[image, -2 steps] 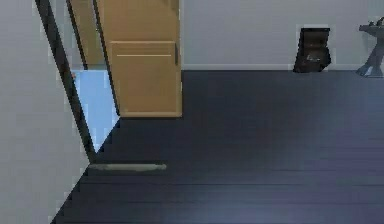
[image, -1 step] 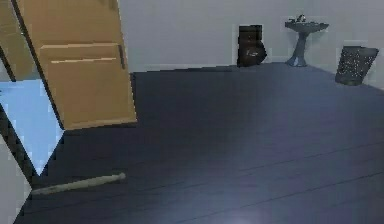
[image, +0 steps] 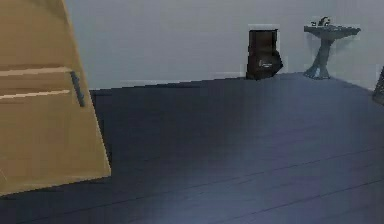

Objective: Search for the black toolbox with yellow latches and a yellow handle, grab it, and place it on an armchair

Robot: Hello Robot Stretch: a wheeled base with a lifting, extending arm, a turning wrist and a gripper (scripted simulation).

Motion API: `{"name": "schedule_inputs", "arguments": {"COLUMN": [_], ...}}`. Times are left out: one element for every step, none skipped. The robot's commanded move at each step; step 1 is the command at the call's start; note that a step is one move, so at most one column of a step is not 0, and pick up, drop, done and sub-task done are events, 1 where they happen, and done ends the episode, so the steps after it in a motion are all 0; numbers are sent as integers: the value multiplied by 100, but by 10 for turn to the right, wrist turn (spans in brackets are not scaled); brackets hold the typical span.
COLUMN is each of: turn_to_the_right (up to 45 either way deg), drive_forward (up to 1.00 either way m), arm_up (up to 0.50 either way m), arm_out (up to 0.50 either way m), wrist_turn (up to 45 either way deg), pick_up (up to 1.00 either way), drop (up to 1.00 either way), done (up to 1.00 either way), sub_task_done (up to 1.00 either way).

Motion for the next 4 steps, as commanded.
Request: {"name": "schedule_inputs", "arguments": {"turn_to_the_right": [60, 0, -240, 0], "drive_forward": [0, 10, 0, 85], "arm_up": [0, 0, 0, 0], "arm_out": [0, 0, 0, 0], "wrist_turn": [0, 0, 0, 0], "pick_up": [0, 0, 0, 0], "drop": [0, 0, 0, 0], "done": [0, 0, 0, 0], "sub_task_done": [0, 0, 0, 0]}}
